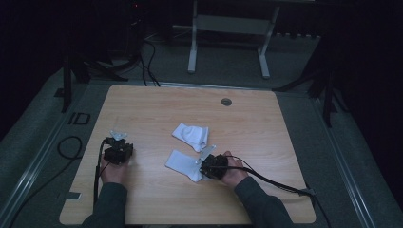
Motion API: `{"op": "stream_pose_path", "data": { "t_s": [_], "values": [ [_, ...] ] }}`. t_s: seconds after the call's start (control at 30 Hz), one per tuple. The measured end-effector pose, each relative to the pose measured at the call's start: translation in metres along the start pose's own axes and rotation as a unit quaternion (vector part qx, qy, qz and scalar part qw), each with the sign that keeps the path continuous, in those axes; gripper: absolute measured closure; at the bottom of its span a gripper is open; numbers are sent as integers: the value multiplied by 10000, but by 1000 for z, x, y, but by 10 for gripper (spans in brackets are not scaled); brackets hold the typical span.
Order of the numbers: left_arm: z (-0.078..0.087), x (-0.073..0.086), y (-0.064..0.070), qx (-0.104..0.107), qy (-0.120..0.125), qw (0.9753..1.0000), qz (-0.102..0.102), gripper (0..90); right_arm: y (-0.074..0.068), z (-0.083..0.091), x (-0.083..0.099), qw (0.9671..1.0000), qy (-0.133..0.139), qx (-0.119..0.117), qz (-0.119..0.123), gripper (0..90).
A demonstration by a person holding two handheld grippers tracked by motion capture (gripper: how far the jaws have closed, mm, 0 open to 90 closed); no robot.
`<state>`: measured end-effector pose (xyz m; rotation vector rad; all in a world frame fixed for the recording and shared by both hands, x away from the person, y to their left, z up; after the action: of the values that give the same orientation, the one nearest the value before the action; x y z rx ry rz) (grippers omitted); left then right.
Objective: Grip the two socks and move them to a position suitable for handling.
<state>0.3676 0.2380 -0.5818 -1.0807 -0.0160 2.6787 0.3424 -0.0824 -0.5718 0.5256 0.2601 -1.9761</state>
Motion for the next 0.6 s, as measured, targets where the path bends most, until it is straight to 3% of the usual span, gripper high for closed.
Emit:
{"op": "stream_pose_path", "data": {
  "t_s": [0.13,0.17,0.23,0.33,0.4,0.6],
  "values": [
    [0,0,0,-3,-2,10000,-10,813,10,12,-5,9998,151,129,-90,824],
    [0,0,0,-1,-5,10000,0,813,16,17,-7,9994,234,201,-162,814],
    [0,0,1,1,-5,10000,-15,813,27,25,-13,9978,238,570,-227,798],
    [0,0,1,0,-11,10000,-19,812,40,34,-26,9965,369,684,-310,764],
    [0,0,0,3,-1,10000,-11,812,49,36,-34,9950,378,842,-374,740],
    [-1,0,0,8,-6,10000,-5,811,67,30,-53,9935,385,912,-571,687]
  ]
}}
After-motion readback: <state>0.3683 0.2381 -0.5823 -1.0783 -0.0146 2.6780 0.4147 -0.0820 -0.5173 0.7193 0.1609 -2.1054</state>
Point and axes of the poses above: each handheld gripper's, and its own axes: z roughly backward along the jaws, x roughly out of its underside, y roughly to its right, the point moved 4 cm from there along -z, roughly forward along the jaws, and after that the axes turned 9 degrees about -z, right-handed, at the moved point
